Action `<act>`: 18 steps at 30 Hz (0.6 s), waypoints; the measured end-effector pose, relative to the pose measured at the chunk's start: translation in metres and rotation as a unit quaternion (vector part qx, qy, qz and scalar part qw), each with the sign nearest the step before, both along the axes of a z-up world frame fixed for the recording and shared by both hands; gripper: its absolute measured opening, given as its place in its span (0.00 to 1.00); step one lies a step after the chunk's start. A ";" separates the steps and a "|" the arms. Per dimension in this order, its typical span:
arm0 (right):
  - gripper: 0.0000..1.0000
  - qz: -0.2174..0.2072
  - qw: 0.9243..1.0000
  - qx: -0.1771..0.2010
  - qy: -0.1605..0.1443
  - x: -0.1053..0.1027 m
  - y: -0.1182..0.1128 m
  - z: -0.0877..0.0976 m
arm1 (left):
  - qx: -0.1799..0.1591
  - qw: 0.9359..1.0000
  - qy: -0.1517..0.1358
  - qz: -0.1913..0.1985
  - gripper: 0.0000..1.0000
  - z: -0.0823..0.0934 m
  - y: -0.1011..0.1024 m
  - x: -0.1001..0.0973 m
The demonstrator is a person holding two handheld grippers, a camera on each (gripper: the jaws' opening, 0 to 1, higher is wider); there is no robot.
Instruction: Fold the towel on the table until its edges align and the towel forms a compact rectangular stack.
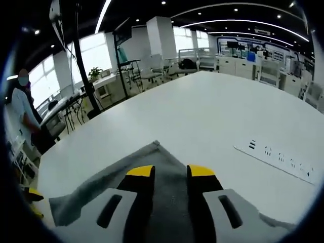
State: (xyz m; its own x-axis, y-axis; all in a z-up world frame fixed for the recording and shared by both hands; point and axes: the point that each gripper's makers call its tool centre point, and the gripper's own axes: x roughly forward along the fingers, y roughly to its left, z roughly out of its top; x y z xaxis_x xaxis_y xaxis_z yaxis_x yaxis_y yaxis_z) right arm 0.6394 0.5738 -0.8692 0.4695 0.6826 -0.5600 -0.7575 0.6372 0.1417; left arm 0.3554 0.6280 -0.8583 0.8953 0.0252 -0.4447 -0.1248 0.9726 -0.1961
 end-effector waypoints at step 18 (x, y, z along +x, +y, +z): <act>0.66 -0.018 0.999 0.013 0.034 -0.018 -0.052 0.028 | 0.012 0.999 0.014 -0.042 0.79 0.019 -0.031 -0.009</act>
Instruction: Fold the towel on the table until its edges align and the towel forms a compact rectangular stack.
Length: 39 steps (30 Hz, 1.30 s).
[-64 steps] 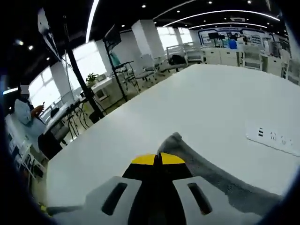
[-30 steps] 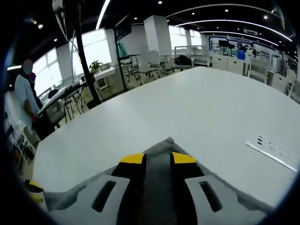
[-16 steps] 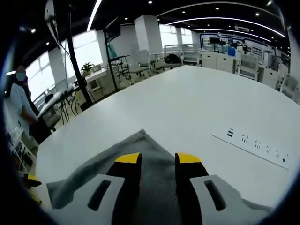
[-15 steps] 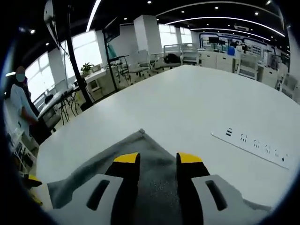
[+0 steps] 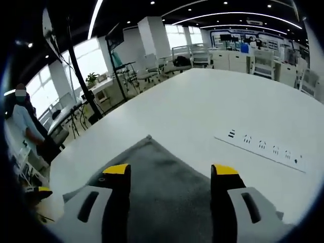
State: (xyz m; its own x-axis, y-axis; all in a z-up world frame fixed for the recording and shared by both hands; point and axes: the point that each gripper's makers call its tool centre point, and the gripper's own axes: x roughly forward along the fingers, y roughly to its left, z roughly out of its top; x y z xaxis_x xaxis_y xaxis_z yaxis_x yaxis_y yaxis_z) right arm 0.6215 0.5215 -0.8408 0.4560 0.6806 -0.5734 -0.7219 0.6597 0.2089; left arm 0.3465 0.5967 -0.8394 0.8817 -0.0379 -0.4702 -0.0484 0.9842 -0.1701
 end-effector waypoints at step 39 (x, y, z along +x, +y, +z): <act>0.63 -0.093 0.995 -0.015 0.017 -0.002 -0.173 0.004 | 0.015 0.984 0.016 -0.178 0.84 0.010 -0.149 0.011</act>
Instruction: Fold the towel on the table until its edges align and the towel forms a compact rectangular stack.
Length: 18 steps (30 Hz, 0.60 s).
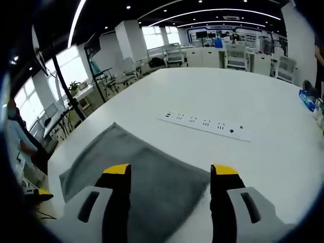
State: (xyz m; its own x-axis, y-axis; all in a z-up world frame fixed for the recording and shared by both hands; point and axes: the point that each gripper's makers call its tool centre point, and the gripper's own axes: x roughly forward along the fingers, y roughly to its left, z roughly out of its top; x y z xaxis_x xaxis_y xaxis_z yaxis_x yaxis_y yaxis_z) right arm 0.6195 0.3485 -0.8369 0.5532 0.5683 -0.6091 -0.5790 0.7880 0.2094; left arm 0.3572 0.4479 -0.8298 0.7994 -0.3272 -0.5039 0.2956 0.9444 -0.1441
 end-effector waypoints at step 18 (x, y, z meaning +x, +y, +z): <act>0.50 -0.028 0.999 -0.007 0.022 0.006 -0.031 -0.034 | 0.025 0.994 0.026 -0.102 0.60 -0.021 -0.055 -0.003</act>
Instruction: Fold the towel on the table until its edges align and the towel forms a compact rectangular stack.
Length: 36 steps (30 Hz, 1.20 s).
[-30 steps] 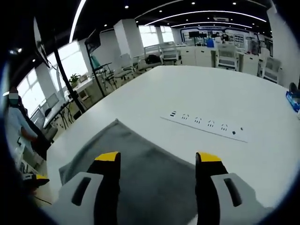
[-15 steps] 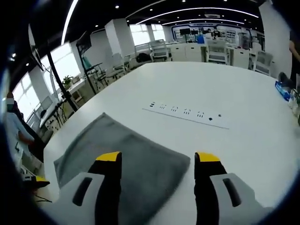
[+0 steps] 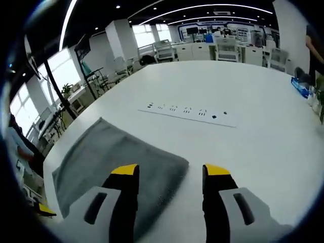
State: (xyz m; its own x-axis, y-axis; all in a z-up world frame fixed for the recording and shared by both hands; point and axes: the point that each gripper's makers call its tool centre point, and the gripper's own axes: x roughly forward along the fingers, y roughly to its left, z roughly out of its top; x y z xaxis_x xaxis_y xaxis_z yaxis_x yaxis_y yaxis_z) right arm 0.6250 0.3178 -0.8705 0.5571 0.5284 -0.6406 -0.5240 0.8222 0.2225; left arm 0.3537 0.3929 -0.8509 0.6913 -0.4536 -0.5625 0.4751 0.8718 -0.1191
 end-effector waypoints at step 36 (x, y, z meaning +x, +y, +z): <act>0.01 0.005 1.000 -0.015 0.001 0.012 -0.002 -0.045 | 0.160 0.966 0.041 -0.198 0.18 -0.061 -0.068 -0.030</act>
